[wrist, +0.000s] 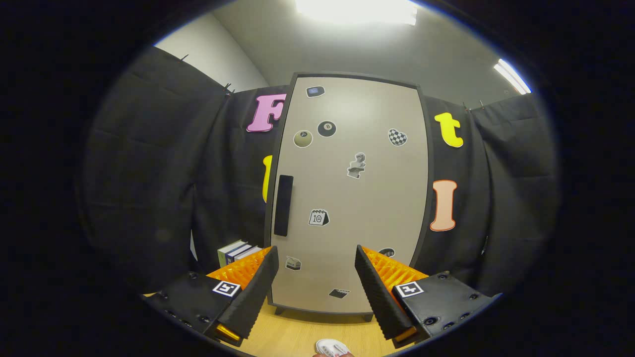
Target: Open the shoe cabinet door, grab the shoes and put them into the shoe cabinet, then close the shoe cabinet door.
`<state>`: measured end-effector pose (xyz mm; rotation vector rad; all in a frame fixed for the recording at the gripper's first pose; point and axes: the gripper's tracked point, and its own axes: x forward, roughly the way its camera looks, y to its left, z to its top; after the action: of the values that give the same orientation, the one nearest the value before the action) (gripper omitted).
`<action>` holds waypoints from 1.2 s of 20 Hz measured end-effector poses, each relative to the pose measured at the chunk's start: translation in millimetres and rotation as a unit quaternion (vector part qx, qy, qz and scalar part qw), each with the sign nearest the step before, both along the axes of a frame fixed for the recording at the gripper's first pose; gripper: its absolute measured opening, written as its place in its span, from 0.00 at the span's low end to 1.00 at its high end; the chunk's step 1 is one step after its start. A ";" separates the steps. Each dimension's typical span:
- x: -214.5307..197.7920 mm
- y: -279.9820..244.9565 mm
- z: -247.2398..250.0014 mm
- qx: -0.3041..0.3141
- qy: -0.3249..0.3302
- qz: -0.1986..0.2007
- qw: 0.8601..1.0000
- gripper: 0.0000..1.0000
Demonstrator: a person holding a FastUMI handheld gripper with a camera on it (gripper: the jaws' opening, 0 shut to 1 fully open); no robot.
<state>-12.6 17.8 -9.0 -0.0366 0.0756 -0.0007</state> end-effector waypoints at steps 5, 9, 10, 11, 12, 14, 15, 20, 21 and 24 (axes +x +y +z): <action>5.8 12.2 -2.4 0.018 0.020 0.014 1.000 0.97; 26.5 21.1 1.0 0.033 0.032 0.020 0.999 0.97; 32.9 23.5 3.4 0.033 0.030 0.020 0.999 0.97; 42.6 24.9 5.7 0.029 0.027 0.019 0.999 0.98; 52.3 26.7 8.2 0.022 0.027 0.019 0.999 0.97; 73.7 31.9 17.1 0.010 0.020 0.020 1.000 0.97; 86.1 32.8 23.1 0.003 0.016 0.018 1.000 0.97; 141.0 50.6 25.1 0.000 0.025 0.018 1.000 0.97; 151.7 54.5 21.8 -0.003 0.034 0.021 0.999 0.97; 180.9 61.0 17.2 -0.006 0.045 0.019 0.999 0.97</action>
<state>168.2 78.8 8.3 -0.0506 0.1652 0.0377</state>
